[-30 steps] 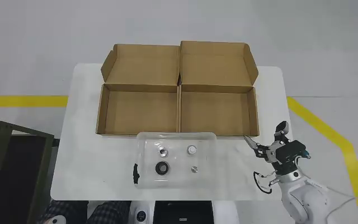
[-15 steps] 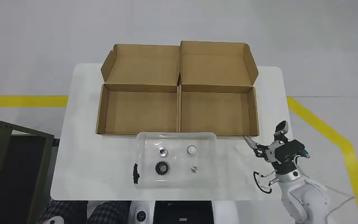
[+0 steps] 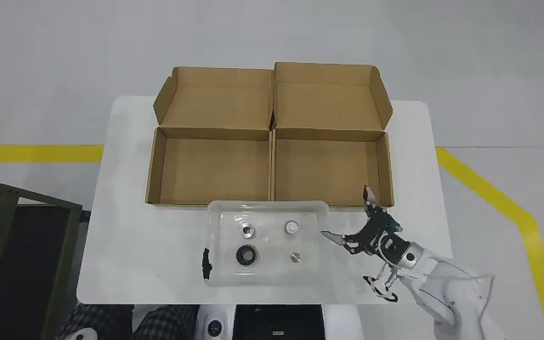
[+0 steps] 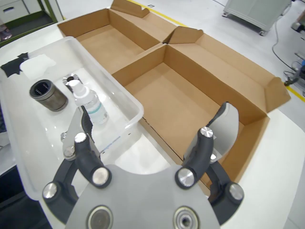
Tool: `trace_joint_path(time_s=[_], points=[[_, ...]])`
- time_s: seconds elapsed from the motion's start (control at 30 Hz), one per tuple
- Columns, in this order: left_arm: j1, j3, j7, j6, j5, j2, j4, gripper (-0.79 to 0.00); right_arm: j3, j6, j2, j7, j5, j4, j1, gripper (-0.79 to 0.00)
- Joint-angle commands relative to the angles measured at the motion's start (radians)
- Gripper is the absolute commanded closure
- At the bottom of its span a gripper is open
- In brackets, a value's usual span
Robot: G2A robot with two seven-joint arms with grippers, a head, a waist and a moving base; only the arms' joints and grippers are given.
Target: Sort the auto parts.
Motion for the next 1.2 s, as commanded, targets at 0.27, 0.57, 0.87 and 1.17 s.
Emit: trace_joint_path(time_s=[0.27, 0.57, 0.87, 1.17], points=[[0.0, 0.0, 0.0, 0.0, 0.0, 0.0, 0.0, -0.785, -0.145, -0.049, 0.002, 0.114, -0.041, 0.014, 0.081, -0.785], [0.0, 0.0, 0.0, 0.0, 0.0, 0.0, 0.0, -0.785, -0.236, -0.055, 0.002, 0.185, -0.051, 0.04, 0.132, -0.785], [0.0, 0.0, 0.0, 0.0, 0.0, 0.0, 0.0, -0.785, -0.321, -0.036, -0.001, 0.241, -0.066, 0.077, 0.181, -0.785], [0.0, 0.0, 0.0, 0.0, 0.0, 0.0, 0.0, -0.785, -0.375, 0.013, -0.006, 0.317, -0.061, 0.114, 0.235, -0.785]])
